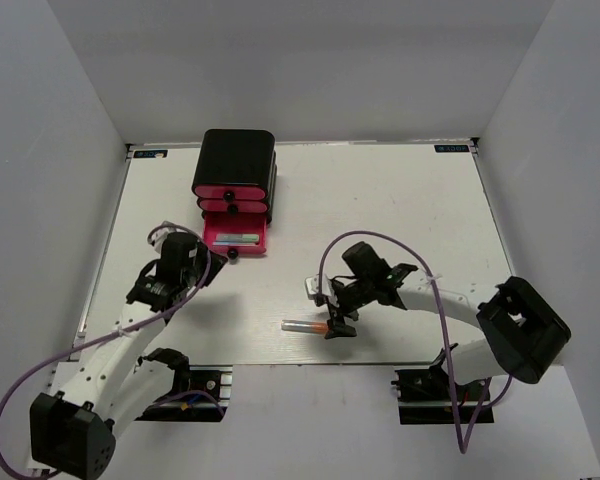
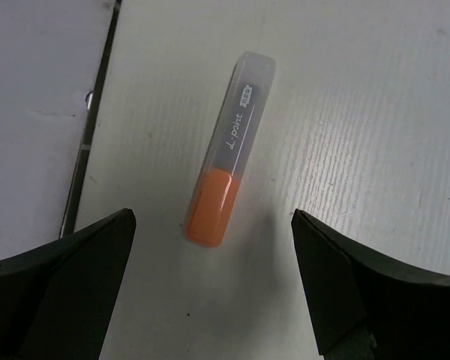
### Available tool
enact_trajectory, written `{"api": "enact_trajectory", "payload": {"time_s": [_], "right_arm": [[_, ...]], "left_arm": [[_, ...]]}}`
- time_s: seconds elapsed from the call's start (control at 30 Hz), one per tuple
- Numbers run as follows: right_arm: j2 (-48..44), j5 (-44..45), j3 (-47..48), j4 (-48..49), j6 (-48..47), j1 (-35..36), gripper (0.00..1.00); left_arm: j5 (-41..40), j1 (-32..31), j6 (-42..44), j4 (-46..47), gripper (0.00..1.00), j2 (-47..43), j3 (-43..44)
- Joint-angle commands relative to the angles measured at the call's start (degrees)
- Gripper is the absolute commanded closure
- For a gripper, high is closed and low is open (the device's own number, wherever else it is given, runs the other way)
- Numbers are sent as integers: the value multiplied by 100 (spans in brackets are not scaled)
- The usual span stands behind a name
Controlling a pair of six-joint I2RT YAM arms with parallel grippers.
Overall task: Sort the stationery into containers
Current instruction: Grab a piece of stationery with the right arm
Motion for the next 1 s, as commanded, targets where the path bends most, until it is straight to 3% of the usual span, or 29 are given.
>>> {"api": "enact_trajectory", "payload": {"time_s": [0.0, 0.17, 0.3, 0.4, 0.5, 0.53, 0.6, 0.73, 0.83, 0.97], "right_arm": [[187, 954, -24, 848, 536, 458, 10], [539, 1981, 3, 1366, 1079, 802, 14], [829, 2404, 108, 1499, 1204, 1092, 25], [935, 2440, 205, 1385, 1108, 1189, 41], [1014, 2335, 258, 1104, 941, 1215, 64], [1006, 2308, 258, 1077, 914, 1224, 82], [979, 2273, 267, 1033, 887, 1207, 100], [927, 2396, 739, 1094, 800, 1023, 100], [1058, 2378, 1372, 1191, 589, 847, 100], [1749, 2256, 2792, 1200, 290, 636, 100]], "left_arm": [[261, -13, -9, -2, 59, -452, -339], [77, -13, -142, -195, 51, -840, -508], [-29, -13, -195, -520, 46, -902, -508], [-29, -13, -195, -626, 45, -972, -647], [-29, -13, -344, -627, 42, -1156, -920], [-29, -13, -475, -566, 41, -1209, -990], [32, -13, -537, -425, 41, -1298, -1219], [155, -13, -599, -22, 50, -1359, -1622], [208, -13, -599, 260, 64, -1359, -1834], [410, -13, -669, 1015, 73, -1140, -2264]]}}
